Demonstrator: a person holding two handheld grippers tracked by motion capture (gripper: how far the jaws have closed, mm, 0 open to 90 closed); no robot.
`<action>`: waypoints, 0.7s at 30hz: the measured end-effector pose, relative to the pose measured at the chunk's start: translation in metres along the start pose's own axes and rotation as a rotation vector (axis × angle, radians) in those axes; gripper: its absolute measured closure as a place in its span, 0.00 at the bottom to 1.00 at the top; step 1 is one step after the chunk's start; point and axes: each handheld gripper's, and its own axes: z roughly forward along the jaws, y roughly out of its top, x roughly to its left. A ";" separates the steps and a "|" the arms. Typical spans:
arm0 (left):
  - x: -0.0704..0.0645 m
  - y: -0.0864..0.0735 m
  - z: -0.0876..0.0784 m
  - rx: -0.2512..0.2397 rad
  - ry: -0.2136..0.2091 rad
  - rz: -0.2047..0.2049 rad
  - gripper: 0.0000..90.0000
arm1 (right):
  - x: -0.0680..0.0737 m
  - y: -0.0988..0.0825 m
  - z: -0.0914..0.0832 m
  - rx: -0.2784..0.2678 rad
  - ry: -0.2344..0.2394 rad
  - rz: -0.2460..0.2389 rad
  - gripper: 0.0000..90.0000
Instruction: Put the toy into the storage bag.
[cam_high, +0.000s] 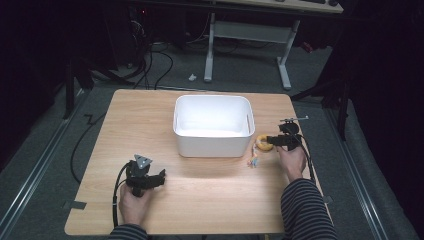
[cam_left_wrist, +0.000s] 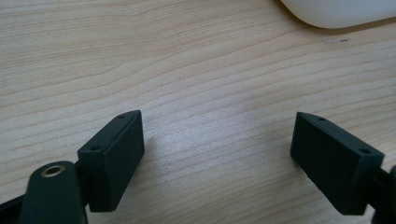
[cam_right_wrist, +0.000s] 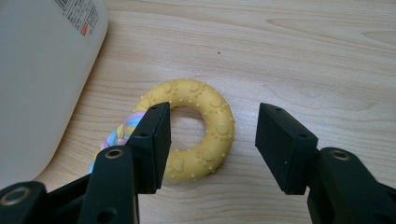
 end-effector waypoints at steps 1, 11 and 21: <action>0.000 0.000 0.000 0.000 0.000 0.000 0.20 | 0.000 0.000 0.000 0.000 0.000 0.000 0.51; 0.000 0.000 0.000 0.000 0.000 0.000 0.20 | 0.000 -0.003 0.018 0.033 -0.019 0.015 0.53; 0.000 0.000 0.000 -0.002 0.000 -0.002 0.20 | 0.000 -0.005 0.031 0.053 -0.035 0.027 0.58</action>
